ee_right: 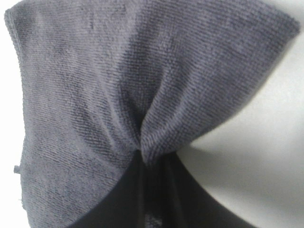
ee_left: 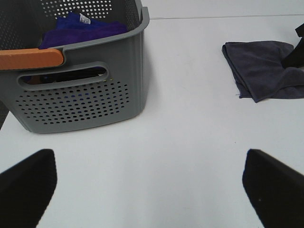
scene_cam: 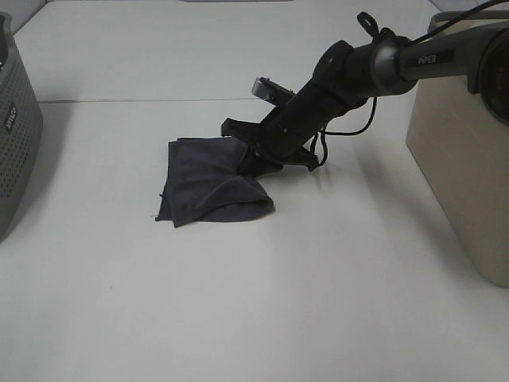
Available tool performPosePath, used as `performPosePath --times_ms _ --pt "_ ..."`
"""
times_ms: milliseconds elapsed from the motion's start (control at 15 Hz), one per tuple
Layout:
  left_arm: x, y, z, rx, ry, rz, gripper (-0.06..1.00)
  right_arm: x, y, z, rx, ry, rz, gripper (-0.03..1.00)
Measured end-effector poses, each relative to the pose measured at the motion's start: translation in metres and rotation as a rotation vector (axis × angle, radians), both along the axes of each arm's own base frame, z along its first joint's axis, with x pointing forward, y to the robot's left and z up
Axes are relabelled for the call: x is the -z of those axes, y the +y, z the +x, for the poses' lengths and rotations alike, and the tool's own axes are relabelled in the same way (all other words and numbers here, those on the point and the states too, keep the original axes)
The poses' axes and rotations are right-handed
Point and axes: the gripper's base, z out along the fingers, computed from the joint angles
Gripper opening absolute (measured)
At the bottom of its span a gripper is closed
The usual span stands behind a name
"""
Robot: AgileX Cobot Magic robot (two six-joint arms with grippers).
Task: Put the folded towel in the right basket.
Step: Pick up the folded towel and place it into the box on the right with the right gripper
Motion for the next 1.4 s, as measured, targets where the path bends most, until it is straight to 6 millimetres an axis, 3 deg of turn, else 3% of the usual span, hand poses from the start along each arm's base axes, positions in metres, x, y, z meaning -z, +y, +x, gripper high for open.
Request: performPosePath --times_ms 333,533,800,867,1067,1267,1400 --pt "0.000 0.000 0.000 0.000 0.000 0.000 0.99 -0.013 -0.001 -0.002 -0.021 -0.016 -0.012 0.06" --pt "0.000 0.000 0.000 0.000 0.000 0.000 0.99 -0.050 -0.006 -0.010 -0.112 -0.061 -0.071 0.06" --pt "0.000 0.000 0.000 0.000 0.000 0.000 0.99 -0.172 -0.031 -0.028 -0.167 -0.250 -0.097 0.06" --pt "0.000 0.000 0.000 0.000 0.000 0.000 0.99 -0.220 -0.068 -0.038 -0.139 -0.302 -0.124 0.06" --pt "0.000 0.000 0.000 0.000 0.000 0.000 0.99 -0.286 -0.160 -0.060 0.015 -0.348 -0.165 0.06" --pt "0.000 0.000 0.000 0.000 0.000 0.000 0.99 -0.320 -0.235 -0.086 0.163 -0.380 -0.240 0.06" --pt "0.000 0.000 0.000 0.000 0.000 0.000 0.99 -0.329 -0.284 -0.102 0.275 -0.369 -0.284 0.06"
